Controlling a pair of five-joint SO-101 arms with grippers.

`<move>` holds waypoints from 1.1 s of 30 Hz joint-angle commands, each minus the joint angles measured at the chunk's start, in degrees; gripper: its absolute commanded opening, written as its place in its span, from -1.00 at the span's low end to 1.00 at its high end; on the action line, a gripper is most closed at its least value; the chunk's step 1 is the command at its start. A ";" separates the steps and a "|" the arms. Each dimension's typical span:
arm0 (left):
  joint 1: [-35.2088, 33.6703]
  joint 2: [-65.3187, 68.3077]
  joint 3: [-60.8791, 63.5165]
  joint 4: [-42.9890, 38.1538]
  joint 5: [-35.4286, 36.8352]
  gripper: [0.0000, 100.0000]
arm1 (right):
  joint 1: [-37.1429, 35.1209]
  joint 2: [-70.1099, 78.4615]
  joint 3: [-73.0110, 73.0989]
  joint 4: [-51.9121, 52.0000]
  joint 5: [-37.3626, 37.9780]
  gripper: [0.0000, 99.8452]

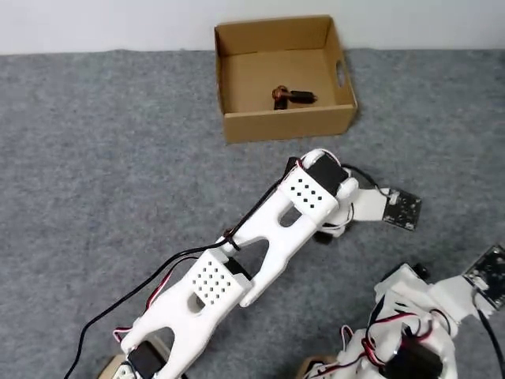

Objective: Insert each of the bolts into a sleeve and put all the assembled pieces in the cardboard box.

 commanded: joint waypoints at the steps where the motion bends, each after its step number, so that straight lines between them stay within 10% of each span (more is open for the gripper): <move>1: 0.09 -2.81 -1.10 -5.63 0.00 -0.56 | -0.66 -0.40 -0.35 -1.10 0.53 -0.98; 11: 0.70 8.00 -2.15 -16.88 5.80 -0.58 | -0.66 -0.40 -0.35 -1.10 0.53 -0.98; 23: 2.55 8.26 -2.42 2.20 -10.81 -0.85 | -0.66 -0.40 -0.35 -1.10 0.53 -0.98; 33: 2.46 6.07 -0.31 3.16 -5.10 -0.99 | -0.66 -0.40 -0.35 -1.10 0.53 -0.98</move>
